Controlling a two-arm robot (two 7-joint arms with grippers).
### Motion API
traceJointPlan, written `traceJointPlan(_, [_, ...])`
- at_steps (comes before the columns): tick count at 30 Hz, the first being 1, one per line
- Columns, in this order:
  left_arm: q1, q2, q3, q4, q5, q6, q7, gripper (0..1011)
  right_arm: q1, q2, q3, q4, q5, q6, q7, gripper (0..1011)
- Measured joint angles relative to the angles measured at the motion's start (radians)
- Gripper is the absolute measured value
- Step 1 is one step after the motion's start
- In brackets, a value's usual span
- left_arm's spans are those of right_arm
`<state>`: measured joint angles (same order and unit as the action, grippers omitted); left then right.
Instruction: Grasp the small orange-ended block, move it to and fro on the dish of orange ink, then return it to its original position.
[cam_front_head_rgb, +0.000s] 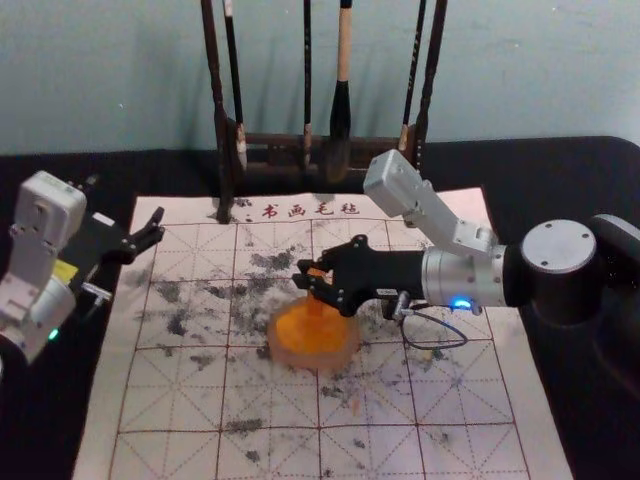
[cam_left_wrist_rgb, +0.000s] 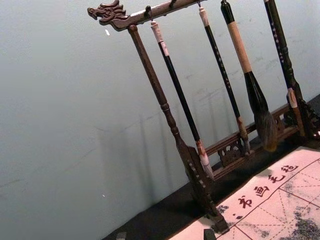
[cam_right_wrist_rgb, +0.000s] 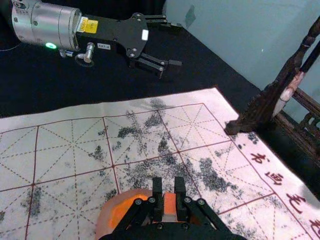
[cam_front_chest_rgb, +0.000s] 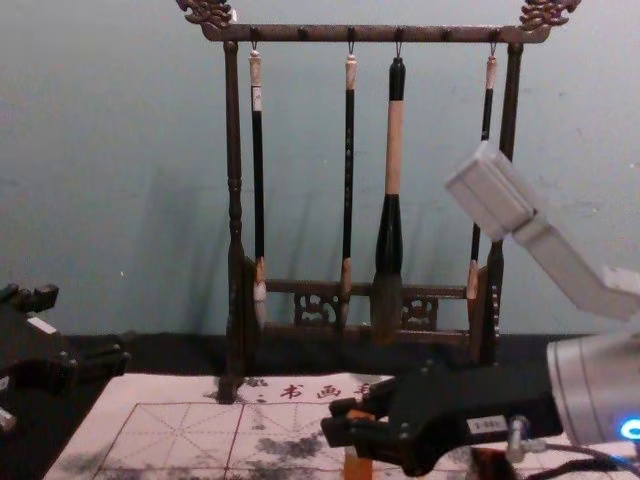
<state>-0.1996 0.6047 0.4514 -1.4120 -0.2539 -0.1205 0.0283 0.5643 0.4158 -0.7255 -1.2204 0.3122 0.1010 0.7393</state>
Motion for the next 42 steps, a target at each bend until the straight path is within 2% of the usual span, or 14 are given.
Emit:
traceJointPlan(9, [0.0, 0.0, 0.0, 0.0, 0.0, 0.0, 0.0, 1001, -0.021, 0.026, 0.01, -0.036, 0.001, 0.001, 0.001, 146])
traceJointPlan(23, [0.0, 0.0, 0.0, 0.0, 0.0, 0.0, 0.0, 1001, -0.041, 0.049, 0.001, -0.075, 0.001, 0.001, 0.021, 145])
traceJointPlan(34, [0.0, 0.0, 0.0, 0.0, 0.0, 0.0, 0.0, 1001, -0.045, 0.047, -0.014, -0.089, 0.008, 0.003, 0.037, 145])
traceJointPlan(42, [0.0, 0.0, 0.0, 0.0, 0.0, 0.0, 0.0, 1001, -0.035, 0.027, -0.025, -0.071, 0.011, 0.005, 0.037, 145])
